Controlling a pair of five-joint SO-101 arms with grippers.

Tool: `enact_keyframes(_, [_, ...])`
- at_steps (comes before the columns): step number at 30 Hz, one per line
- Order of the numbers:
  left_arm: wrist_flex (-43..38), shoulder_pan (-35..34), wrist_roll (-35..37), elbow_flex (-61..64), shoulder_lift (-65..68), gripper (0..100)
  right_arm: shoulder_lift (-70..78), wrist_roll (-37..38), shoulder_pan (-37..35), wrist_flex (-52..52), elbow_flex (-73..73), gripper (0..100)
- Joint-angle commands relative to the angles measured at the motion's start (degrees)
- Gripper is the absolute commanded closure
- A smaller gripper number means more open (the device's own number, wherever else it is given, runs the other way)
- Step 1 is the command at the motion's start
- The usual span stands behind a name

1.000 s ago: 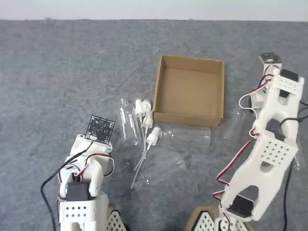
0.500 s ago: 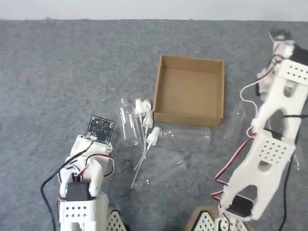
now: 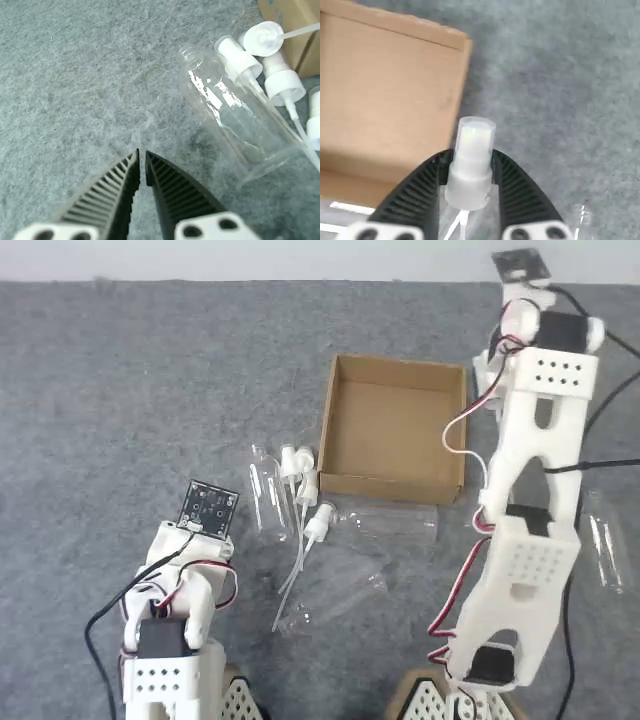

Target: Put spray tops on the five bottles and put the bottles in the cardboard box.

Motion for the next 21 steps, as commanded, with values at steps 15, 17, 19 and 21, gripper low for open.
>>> enact_keyframes(15, [-0.1,-3.3,0.5,-0.6,-0.9,99,-23.3,-7.4,-32.2,2.2,19.8,98.1])
enact_keyframes(17, [-0.1,-5.2,0.5,-0.6,-1.0,99,-23.3,-9.3,-34.3,2.2,19.8,98.1])
enact_keyframes(19, [-0.1,-6.2,0.5,-0.6,-1.0,99,-23.3,-11.4,-35.9,2.0,19.7,98.1])
enact_keyframes(21, [-0.1,-6.4,0.5,-0.6,-1.0,99,-23.3,-13.2,-37.1,1.5,19.8,98.1])
